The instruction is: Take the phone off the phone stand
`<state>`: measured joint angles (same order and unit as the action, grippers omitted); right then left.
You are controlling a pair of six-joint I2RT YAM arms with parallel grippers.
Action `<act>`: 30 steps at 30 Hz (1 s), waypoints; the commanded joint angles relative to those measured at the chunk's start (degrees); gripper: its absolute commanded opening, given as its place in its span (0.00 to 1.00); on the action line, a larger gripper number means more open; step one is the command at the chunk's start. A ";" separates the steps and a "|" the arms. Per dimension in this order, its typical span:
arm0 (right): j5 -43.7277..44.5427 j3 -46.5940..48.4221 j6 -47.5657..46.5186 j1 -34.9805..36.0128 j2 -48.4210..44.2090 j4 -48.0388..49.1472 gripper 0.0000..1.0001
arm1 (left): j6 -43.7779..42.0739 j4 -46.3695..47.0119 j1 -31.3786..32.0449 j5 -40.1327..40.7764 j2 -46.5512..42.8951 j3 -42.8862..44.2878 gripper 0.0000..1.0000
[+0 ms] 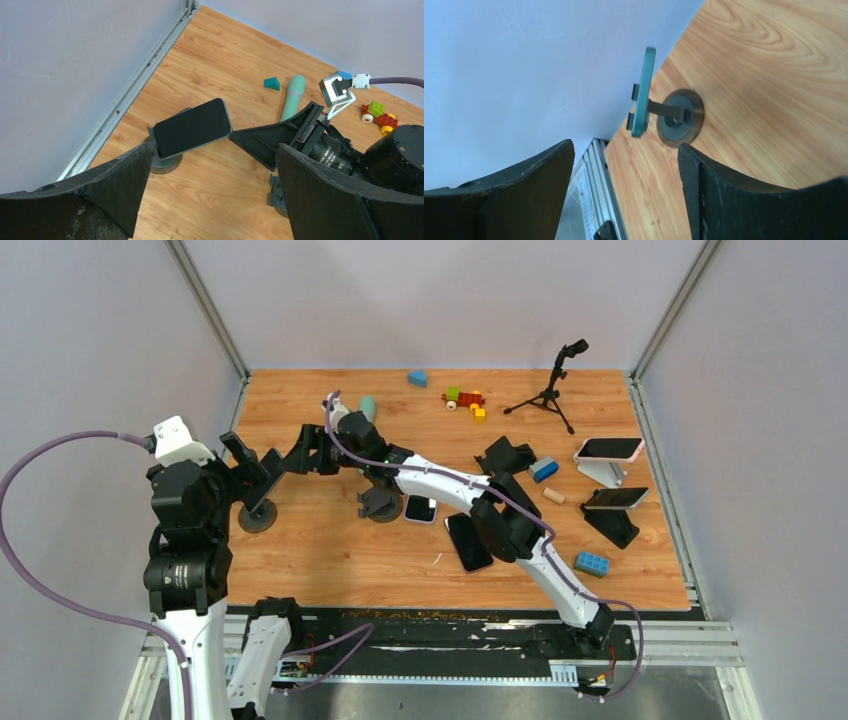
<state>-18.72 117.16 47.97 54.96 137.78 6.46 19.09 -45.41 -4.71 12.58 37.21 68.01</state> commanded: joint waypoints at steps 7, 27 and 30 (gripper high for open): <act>5.01 10.70 3.36 2.38 6.59 6.53 0.70 | -1.94 0.22 0.64 1.93 -0.43 0.67 1.00; 7.94 14.82 5.37 2.38 11.61 5.28 0.55 | -2.90 1.34 0.93 0.90 -0.85 -0.88 1.00; 8.44 15.47 5.66 2.35 12.14 5.32 0.52 | -2.96 1.69 0.97 0.87 -1.04 -1.45 1.00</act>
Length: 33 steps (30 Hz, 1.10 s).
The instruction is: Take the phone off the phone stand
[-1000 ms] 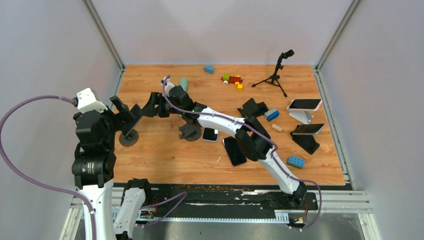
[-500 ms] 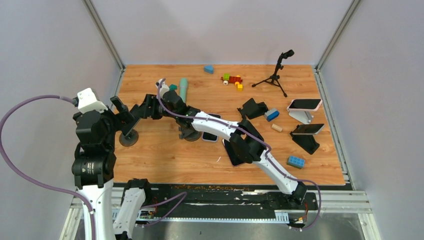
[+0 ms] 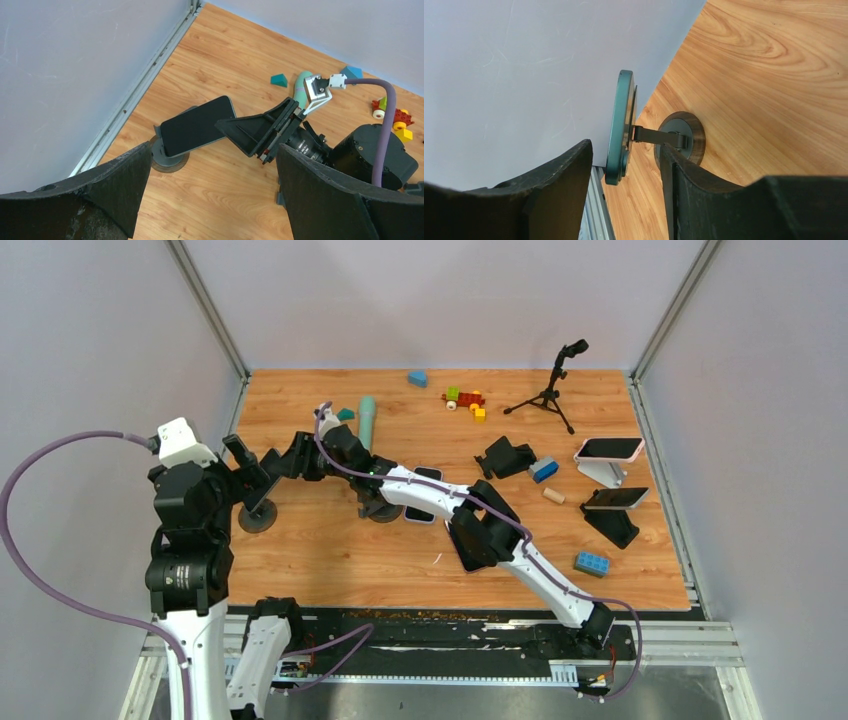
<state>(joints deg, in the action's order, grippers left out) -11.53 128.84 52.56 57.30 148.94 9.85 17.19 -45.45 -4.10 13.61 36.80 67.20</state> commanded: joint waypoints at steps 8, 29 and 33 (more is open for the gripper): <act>1.53 5.25 2.97 0.06 2.22 3.67 0.45 | -2.25 2.07 1.37 1.20 -0.76 -1.00 1.00; 3.38 6.08 4.32 0.18 1.34 3.33 0.25 | -3.93 0.69 3.55 1.96 -0.62 -0.14 1.00; 4.39 5.42 4.14 0.17 -0.20 2.23 0.15 | -4.77 -0.01 4.45 3.64 -0.59 0.24 1.00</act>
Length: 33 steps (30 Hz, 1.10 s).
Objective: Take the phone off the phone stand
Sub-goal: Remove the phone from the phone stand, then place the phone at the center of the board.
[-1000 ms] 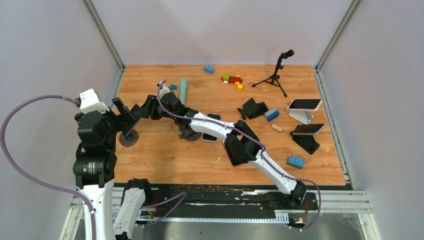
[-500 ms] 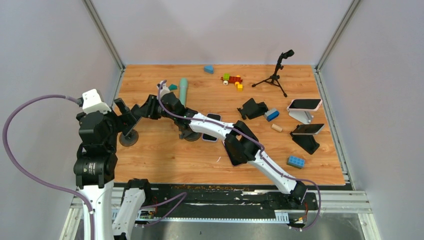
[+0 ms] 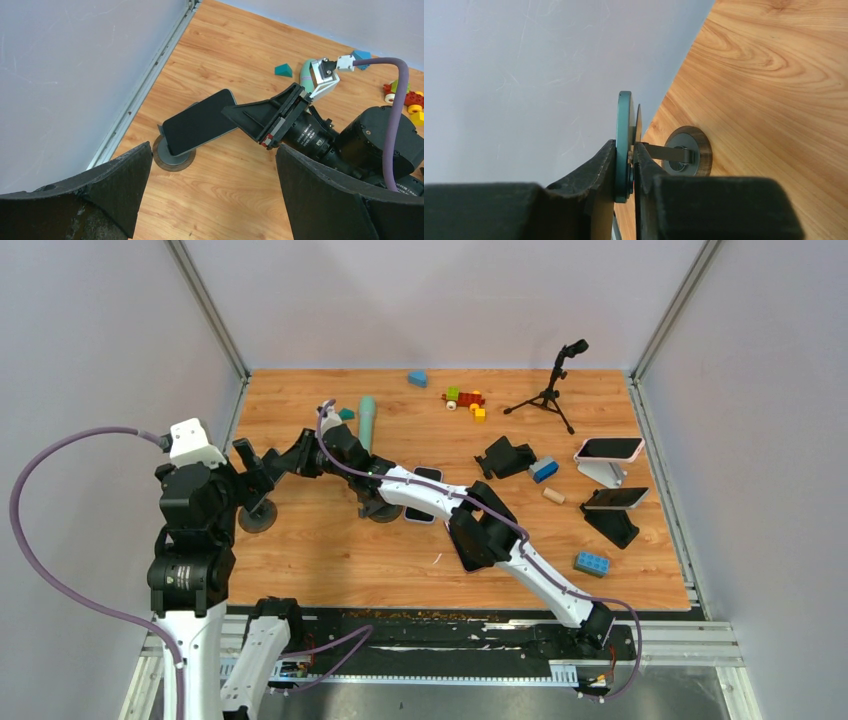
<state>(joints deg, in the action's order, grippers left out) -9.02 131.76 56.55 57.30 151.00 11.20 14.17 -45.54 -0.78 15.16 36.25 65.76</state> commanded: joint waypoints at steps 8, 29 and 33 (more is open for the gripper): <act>2.03 -1.55 -0.15 -0.06 -8.59 2.58 0.04 | -1.74 -1.24 2.35 6.07 0.62 3.39 1.00; 4.21 -41.27 -13.55 -5.04 -50.60 -3.93 0.00 | -2.56 0.84 3.85 -4.83 4.62 8.19 1.00; 3.33 -49.33 -18.14 -7.15 -61.73 -12.86 0.00 | -1.76 7.14 3.99 -24.89 6.04 5.59 1.00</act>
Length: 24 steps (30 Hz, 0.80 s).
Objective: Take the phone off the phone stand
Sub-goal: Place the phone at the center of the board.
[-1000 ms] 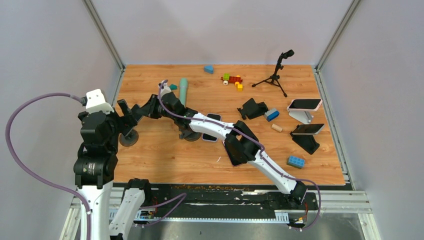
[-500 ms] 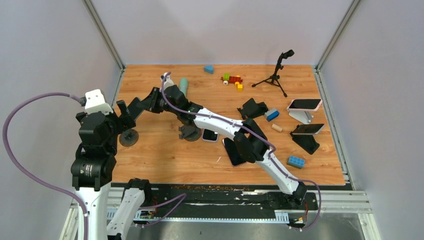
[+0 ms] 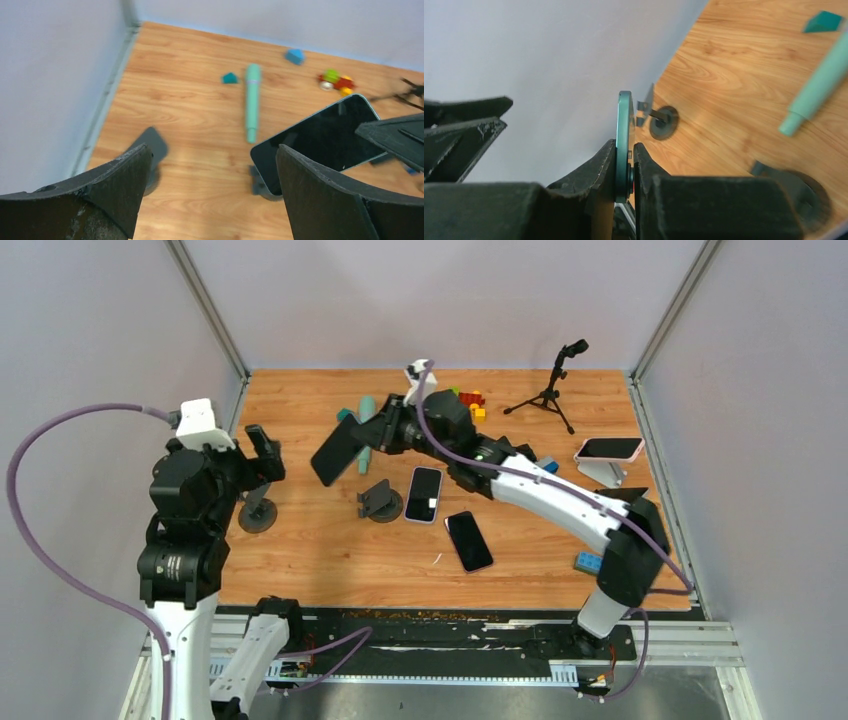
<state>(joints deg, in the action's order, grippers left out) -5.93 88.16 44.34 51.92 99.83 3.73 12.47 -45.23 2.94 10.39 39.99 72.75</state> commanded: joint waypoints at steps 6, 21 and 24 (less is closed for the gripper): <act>-6.21 -18.37 -8.02 -9.55 -26.09 -19.86 0.00 | 0.55 9.66 13.13 -21.38 4.84 -3.43 1.00; -18.27 -36.92 -8.52 -18.61 -53.04 -35.33 0.00 | 1.29 26.06 56.32 -16.34 16.95 -13.84 1.00; -18.00 -37.97 -7.55 -18.61 -55.65 -35.83 0.00 | 2.03 28.69 58.59 -15.42 18.83 -15.12 1.00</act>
<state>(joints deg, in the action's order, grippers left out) -21.15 50.81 35.46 33.30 47.40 -32.93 13.76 -24.47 58.89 -5.50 57.67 58.39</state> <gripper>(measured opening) 0.163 0.998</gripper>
